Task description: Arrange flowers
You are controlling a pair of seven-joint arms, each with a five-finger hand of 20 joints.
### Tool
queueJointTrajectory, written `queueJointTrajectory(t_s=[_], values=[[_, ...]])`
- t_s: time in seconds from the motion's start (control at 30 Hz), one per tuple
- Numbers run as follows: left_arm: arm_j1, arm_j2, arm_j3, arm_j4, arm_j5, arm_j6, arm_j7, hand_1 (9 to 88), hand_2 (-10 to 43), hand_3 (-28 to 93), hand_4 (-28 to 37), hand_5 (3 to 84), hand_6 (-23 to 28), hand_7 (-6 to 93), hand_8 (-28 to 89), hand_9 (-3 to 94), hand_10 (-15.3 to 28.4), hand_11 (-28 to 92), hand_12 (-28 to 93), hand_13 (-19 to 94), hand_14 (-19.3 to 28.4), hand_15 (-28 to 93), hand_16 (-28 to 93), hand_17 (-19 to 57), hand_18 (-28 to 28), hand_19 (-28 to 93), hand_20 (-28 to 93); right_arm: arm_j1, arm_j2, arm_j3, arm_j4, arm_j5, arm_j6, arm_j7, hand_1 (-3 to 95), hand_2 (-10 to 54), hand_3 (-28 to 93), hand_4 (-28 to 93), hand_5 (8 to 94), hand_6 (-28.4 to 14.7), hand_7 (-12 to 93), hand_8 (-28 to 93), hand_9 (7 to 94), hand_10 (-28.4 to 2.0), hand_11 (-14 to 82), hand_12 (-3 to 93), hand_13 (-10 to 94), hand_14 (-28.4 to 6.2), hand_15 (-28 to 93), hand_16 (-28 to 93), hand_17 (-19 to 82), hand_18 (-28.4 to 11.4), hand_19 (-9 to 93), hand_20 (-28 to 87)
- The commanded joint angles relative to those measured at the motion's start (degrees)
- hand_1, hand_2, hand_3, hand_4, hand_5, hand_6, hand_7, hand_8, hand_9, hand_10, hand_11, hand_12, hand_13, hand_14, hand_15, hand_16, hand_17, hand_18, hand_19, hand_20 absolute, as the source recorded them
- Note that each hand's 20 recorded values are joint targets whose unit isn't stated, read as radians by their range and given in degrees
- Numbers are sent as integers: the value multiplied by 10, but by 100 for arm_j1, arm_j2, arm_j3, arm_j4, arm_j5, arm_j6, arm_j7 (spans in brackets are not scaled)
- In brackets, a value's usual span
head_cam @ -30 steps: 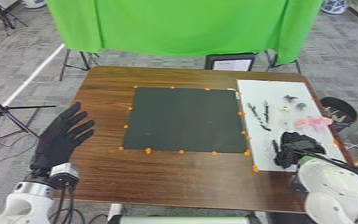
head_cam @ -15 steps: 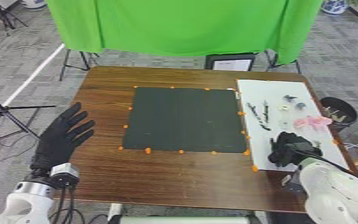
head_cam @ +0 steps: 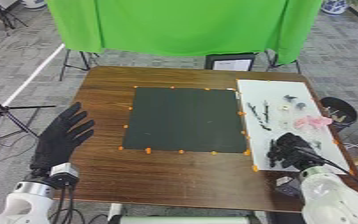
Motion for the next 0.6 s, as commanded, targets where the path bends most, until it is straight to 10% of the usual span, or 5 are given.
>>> queueJointTrajectory(t_s=[0.03,0.17,0.27,0.6], values=[[44,-24,-28,-20,-21,-2,-21,238,-56,703,-283,257,37,191,-106,221,115,188,174,185,162,322,-4,-91,216,407,100,-8,46,214,-381,-479,-148,214,299,-12,932,-72,681,-22,648,333,778,-87,811,514,713,-110,932,418,295,-187,817,397],[48,-25,-43,-20,-22,-4,-28,238,-56,704,-283,258,37,190,-106,221,114,187,173,184,163,323,-3,-91,216,406,100,12,-14,314,-597,-725,-786,567,291,-89,875,-251,697,-2,574,242,775,-93,763,572,711,-114,927,421,294,-194,817,392],[23,-20,-32,-10,-22,-3,-41,238,-54,702,-283,258,37,190,-106,221,115,188,173,184,162,322,-3,-91,216,406,100,78,-14,259,-638,-789,-981,782,204,-95,829,-281,717,-9,421,-106,751,-93,740,600,692,-117,911,434,280,-199,805,394],[42,-18,-25,-20,-27,-8,-35,238,-54,703,-283,258,37,190,-106,221,114,188,173,184,162,322,-3,-91,216,405,100,148,-75,-150,-899,-1222,-1775,1612,346,-95,615,-282,689,-8,277,-112,716,-97,723,606,666,-116,895,432,261,-204,777,395]])
